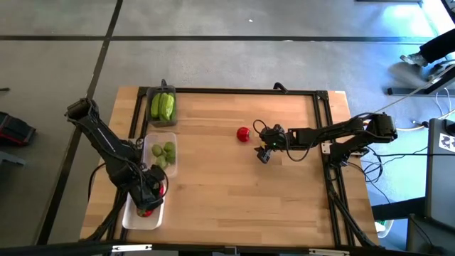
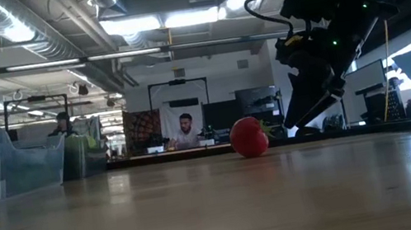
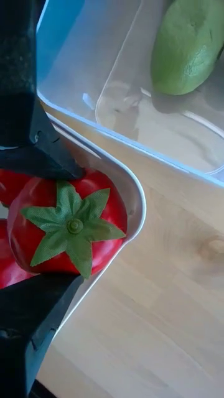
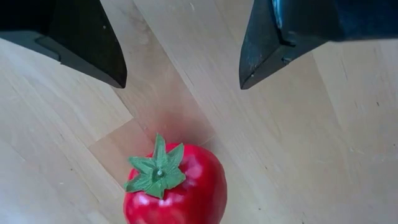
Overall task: Sort produce into baskets
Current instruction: Put the bottom tomato into the white bin
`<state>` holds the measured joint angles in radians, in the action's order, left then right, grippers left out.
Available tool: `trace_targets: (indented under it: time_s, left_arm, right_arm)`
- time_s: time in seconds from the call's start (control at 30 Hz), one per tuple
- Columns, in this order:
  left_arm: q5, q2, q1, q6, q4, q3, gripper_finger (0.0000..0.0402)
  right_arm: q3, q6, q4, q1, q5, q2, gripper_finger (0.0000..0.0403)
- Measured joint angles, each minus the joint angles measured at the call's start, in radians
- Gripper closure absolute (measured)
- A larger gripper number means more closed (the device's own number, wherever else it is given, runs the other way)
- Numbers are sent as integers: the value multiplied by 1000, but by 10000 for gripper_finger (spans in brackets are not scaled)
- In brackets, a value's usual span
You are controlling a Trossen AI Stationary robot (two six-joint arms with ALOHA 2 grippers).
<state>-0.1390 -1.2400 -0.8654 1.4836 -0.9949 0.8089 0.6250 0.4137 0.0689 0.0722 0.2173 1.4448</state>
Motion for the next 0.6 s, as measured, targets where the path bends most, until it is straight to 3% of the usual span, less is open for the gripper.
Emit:
trace_targets:
  time_s: [0.2, 0.43, 0.6]
  left_arm:
    - [0, 0, 0, 21, -15, 0, 172]
    - [-1, -1, 1, 50, -15, 0, 95]
    - [17, 3, 4, 29, -14, 0, 79]
  right_arm:
    - [0, 0, 0, 0, 0, 0, 111]
    - [0, 0, 0, 0, 0, 0, 111]
    - [0, 0, 0, 0, 0, 0, 111]
